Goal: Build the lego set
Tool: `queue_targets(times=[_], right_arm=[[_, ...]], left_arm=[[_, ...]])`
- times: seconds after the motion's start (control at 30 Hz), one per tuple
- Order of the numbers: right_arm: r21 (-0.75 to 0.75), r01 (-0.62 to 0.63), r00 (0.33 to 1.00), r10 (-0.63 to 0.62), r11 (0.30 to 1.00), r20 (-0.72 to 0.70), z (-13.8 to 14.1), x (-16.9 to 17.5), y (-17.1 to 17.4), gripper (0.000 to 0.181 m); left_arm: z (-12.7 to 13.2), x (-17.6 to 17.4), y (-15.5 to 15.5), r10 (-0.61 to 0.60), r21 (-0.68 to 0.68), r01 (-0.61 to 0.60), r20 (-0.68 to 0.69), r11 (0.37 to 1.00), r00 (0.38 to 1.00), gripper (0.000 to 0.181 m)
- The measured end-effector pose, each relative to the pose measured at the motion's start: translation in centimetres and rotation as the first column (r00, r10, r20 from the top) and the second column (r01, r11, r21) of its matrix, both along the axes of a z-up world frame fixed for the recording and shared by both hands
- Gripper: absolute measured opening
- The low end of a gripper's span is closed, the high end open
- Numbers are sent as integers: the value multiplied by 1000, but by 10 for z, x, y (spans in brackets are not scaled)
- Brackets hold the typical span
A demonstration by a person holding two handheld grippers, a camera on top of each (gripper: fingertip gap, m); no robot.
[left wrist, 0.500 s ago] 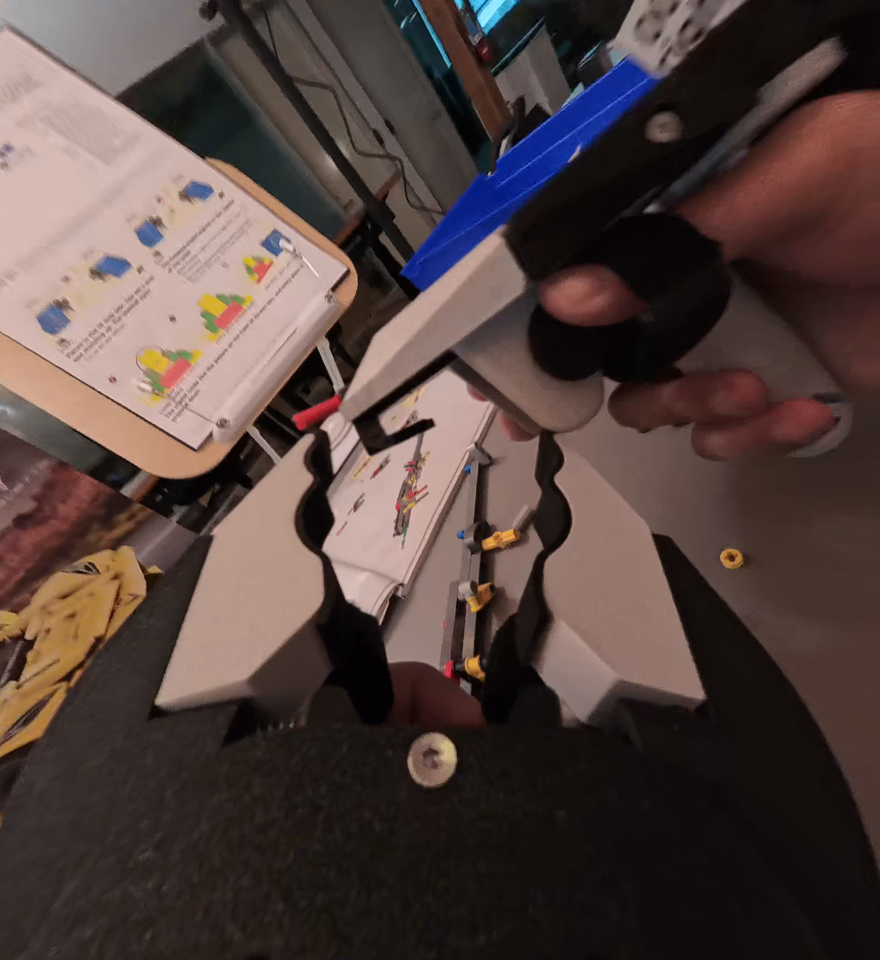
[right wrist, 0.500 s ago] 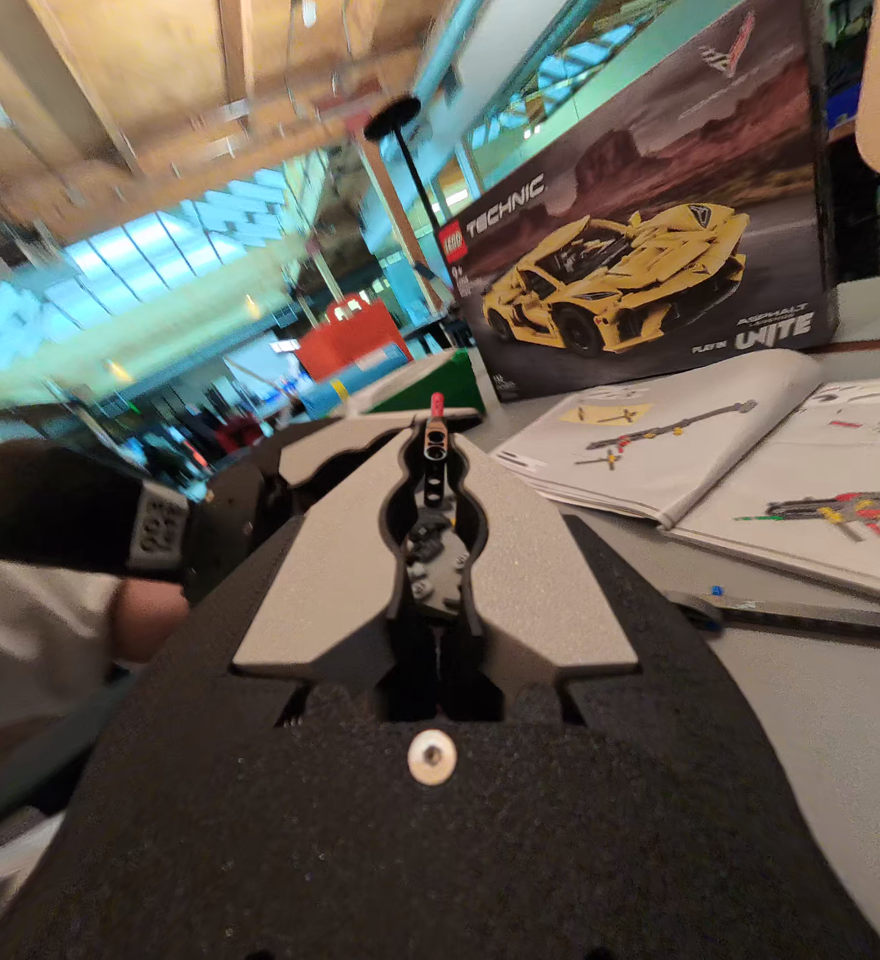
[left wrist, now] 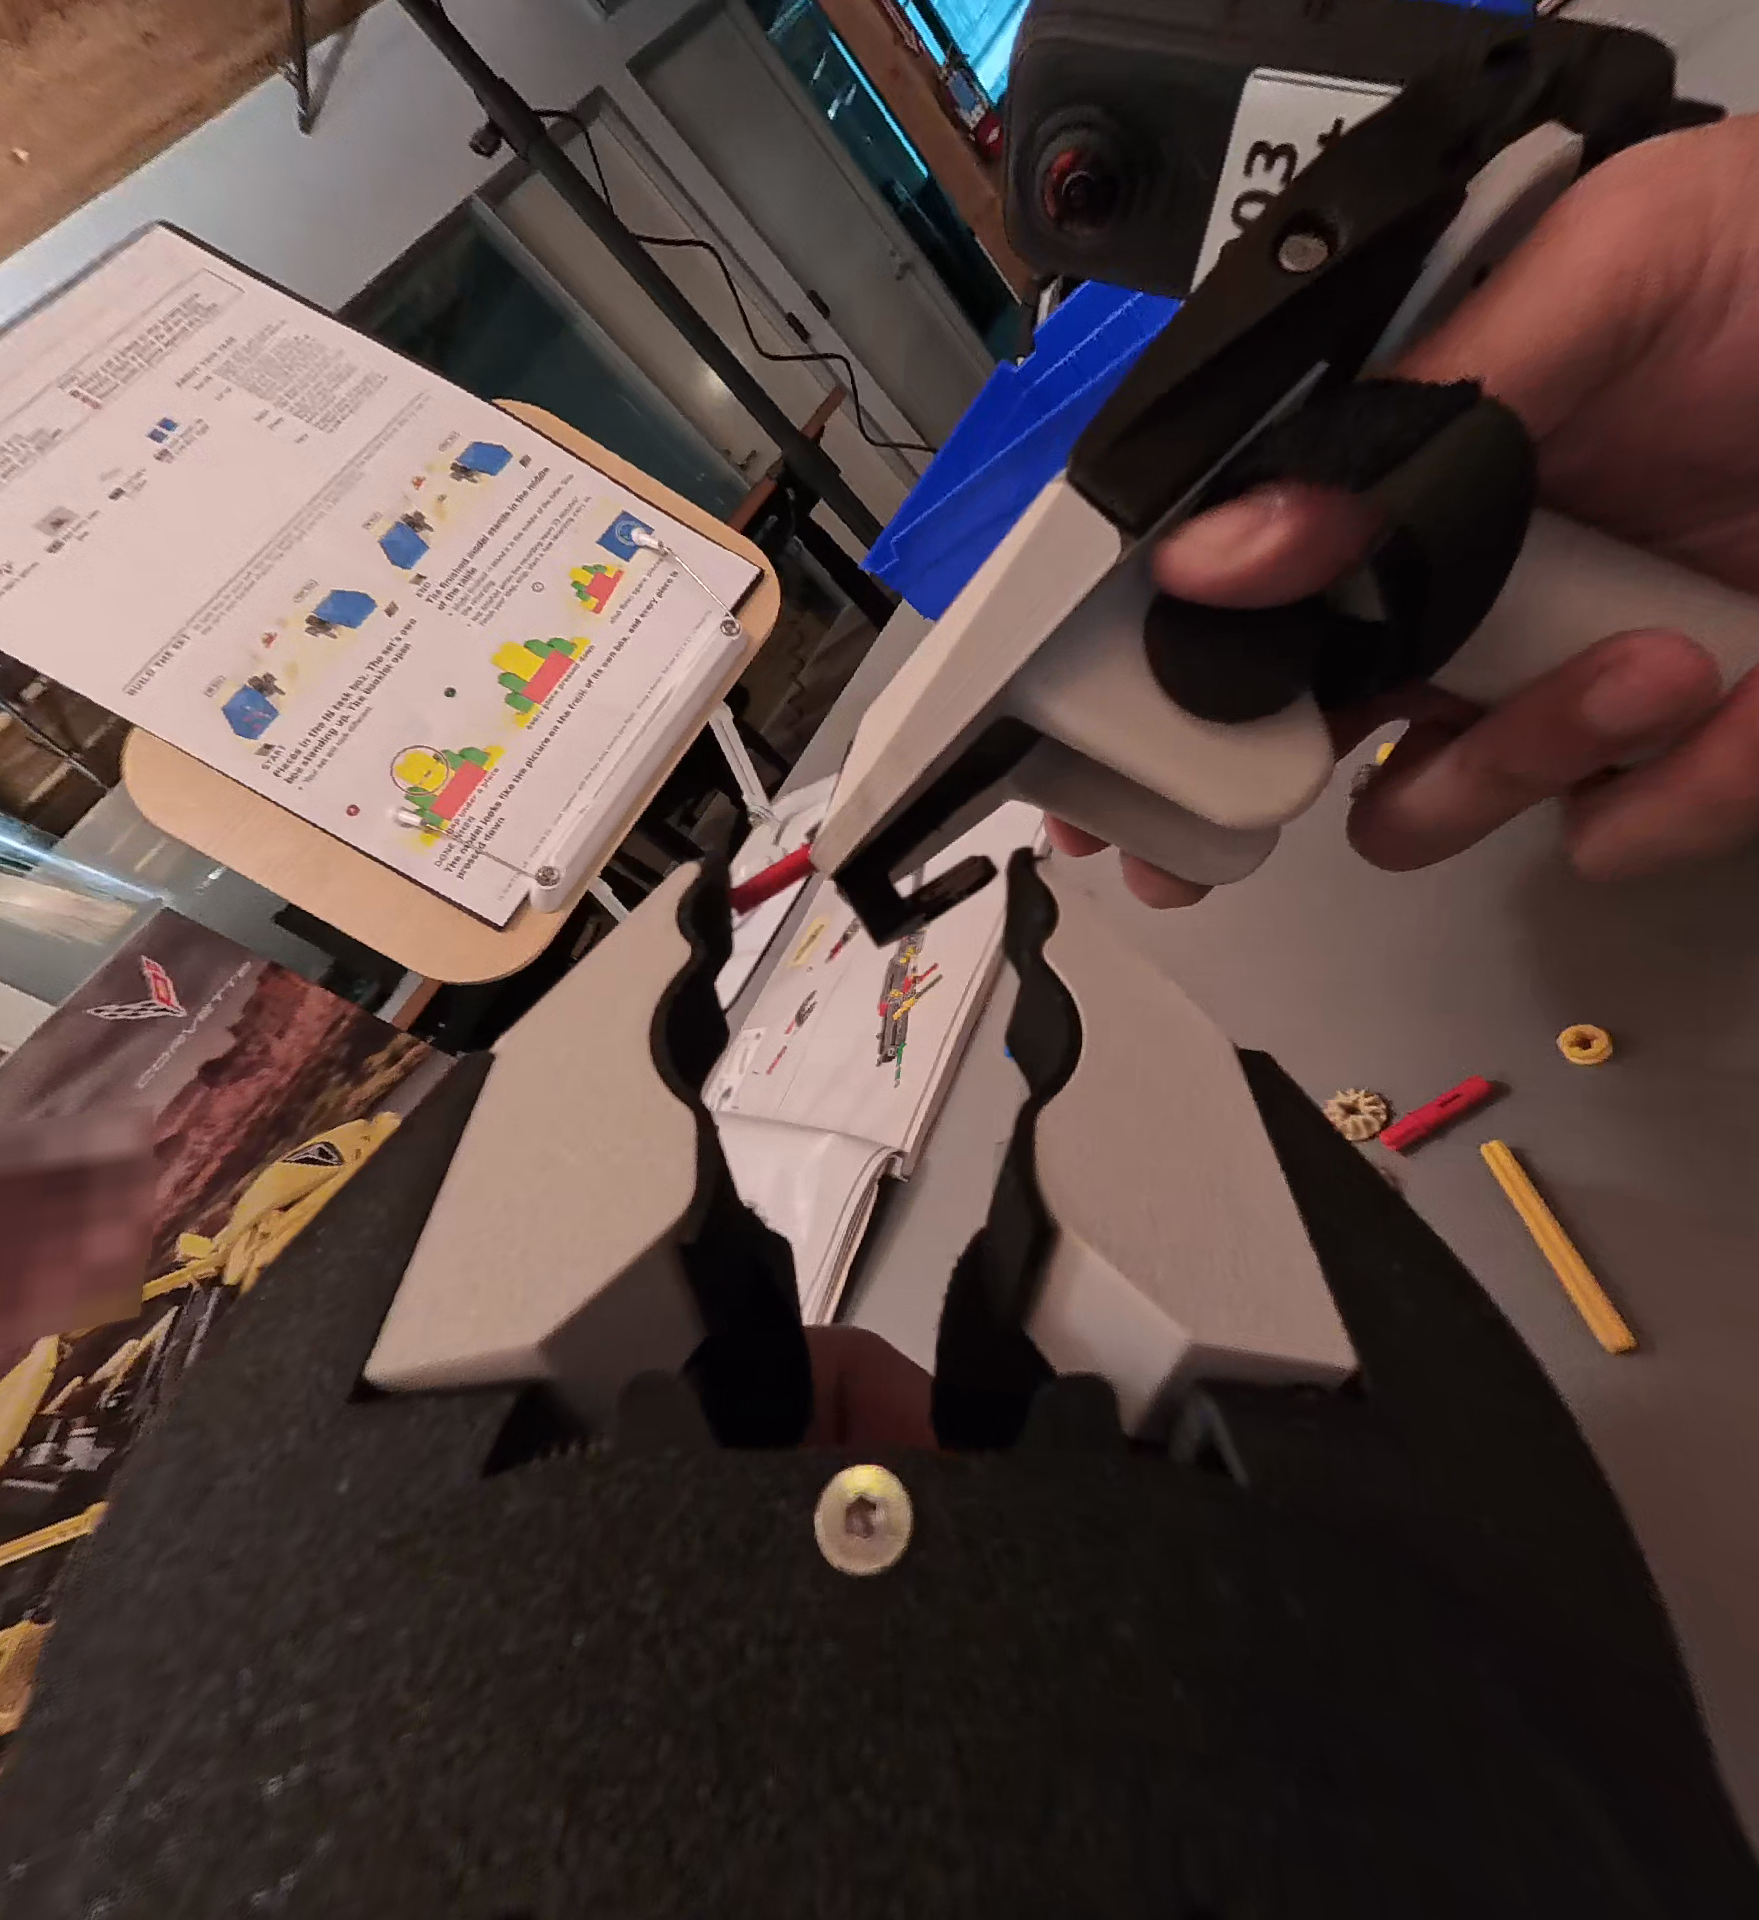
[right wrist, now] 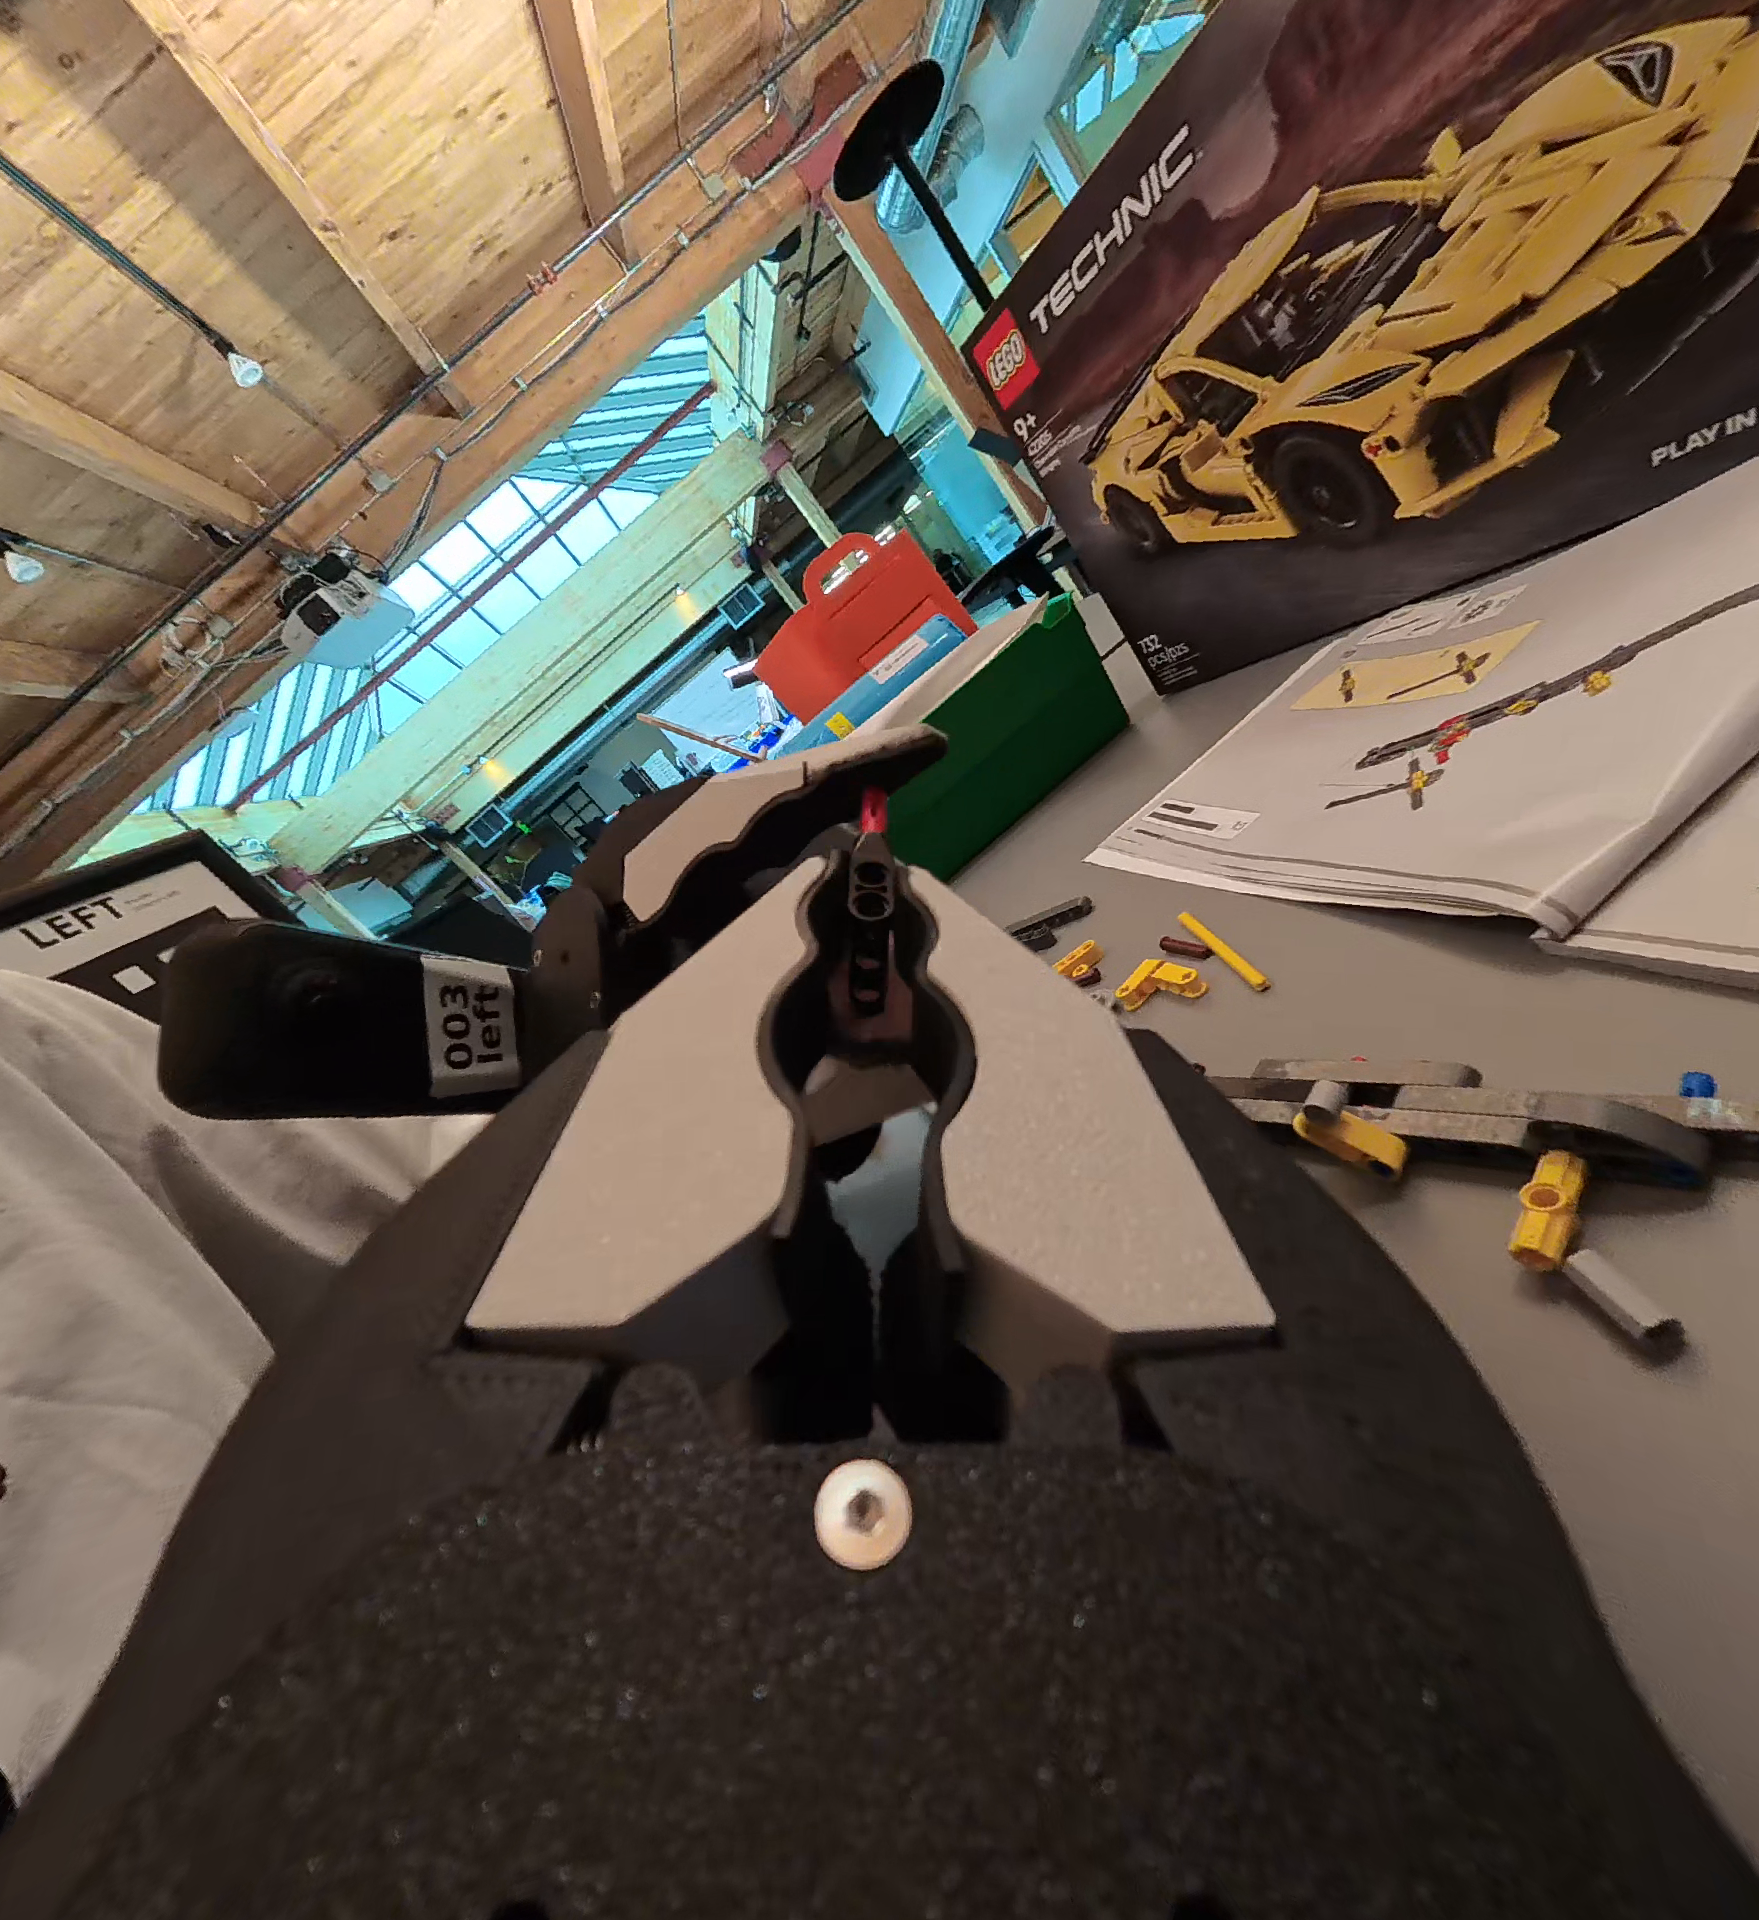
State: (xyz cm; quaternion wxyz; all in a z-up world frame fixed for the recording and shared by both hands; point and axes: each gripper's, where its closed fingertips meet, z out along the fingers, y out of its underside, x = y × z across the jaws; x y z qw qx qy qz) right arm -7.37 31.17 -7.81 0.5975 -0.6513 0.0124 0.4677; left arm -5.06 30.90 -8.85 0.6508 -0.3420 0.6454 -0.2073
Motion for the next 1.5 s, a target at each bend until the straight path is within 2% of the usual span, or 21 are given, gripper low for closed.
queue_targets(times=[0.07, 0.17, 0.27, 0.3, 0.43, 0.7, 1.23, 1.33, 1.4, 1.5], right_arm=[[-9, 1, 1000, -1, 1000, -12, -2, 1, 1, 6], [-18, 0, 1000, 1, 1000, 25, -6, -3, 2, 6], [-6, 10, 998, -10, 1000, 55, -5, -5, 4, 6], [-9, 17, 999, -17, 1000, 48, -5, -4, 5, 6], [-13, 12, 1000, -12, 1000, 23, -5, -2, 5, 6], [-35, 17, 999, -16, 999, 28, -9, -1, 5, 6], [-85, -5, 998, 11, 996, 65, -18, -2, -1, 6], [-127, -50, 998, 55, 991, 34, -23, 1, -1, 6], [-96, -85, 994, 78, 992, -80, -11, 10, -4, 6], [-138, -249, 957, 221, 959, -189, -14, 5, -16, 6]], left_arm=[[-4, 2, -2, -5, -33, 4, -22, 999, 1000, 59], [-3, 3, 1, -1, -117, -1, -16, 993, 1000, 50], [-5, 3, 5, -3, -192, -3, -31, 981, 1000, 52], [-4, 3, 8, 11, -206, -17, -30, 978, 999, 58], [-5, 4, 7, 25, -183, -31, -35, 983, 999, 50], [-11, 5, 7, 4, -228, -15, -45, 973, 999, 49], [-21, 4, -1, -18, -163, 2, -95, 987, 995, 48], [-28, 5, -1, -50, -163, 27, -142, 986, 989, 49], [-26, -1, -5, -124, -250, 83, -153, 965, 980, 62], [-21, -15, 4, -200, -324, 143, -151, 935, 968, 73]])
